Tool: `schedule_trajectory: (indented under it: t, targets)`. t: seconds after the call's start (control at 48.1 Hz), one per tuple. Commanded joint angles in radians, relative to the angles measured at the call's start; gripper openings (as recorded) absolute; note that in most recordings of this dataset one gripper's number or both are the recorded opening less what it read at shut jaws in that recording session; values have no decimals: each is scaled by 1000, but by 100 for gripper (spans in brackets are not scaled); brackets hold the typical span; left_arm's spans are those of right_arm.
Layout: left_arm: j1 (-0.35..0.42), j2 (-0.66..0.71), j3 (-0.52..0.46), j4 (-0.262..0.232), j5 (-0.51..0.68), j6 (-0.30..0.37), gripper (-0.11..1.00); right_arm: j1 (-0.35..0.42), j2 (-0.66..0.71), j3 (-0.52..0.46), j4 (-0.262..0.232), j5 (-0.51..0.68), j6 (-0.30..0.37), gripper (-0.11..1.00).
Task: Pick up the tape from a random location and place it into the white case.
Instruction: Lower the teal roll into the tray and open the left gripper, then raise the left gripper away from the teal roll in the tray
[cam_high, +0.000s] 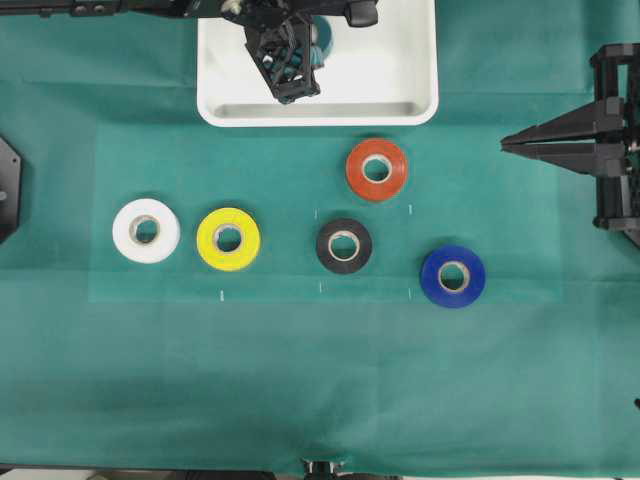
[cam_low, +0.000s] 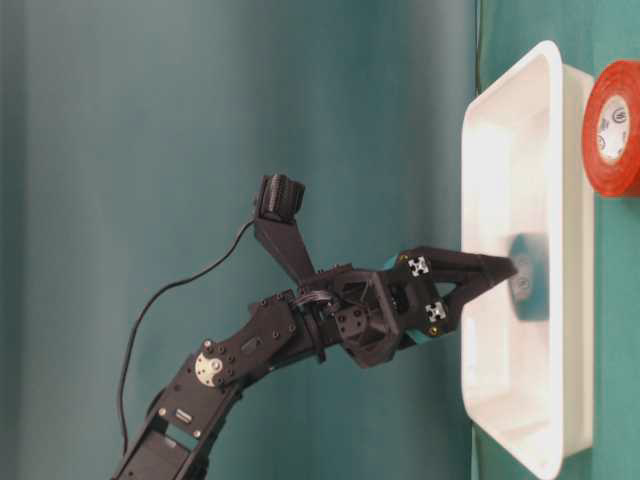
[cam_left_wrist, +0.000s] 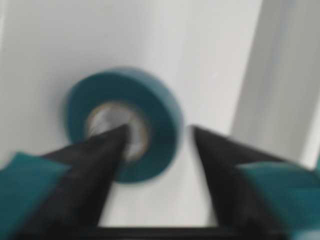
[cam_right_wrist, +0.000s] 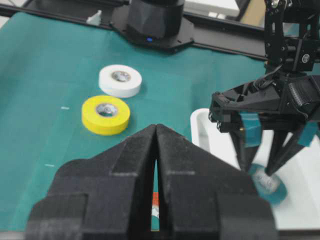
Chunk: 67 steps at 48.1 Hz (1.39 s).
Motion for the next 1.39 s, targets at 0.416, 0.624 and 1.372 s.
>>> schedule_trajectory:
  t: [0.416, 0.624, 1.372]
  targets:
    - [-5, -89, -8, -2, 44, 2, 94, 0, 6, -23, 2, -3, 0, 0]
    - [-17, -130, -25, -2, 100, 2, 94, 0, 8, -23, 2, -3, -2, 0]
    - [-48, -285, -91, -2, 276, -2, 94, 0, 6, -25, 2, 5, 0, 0]
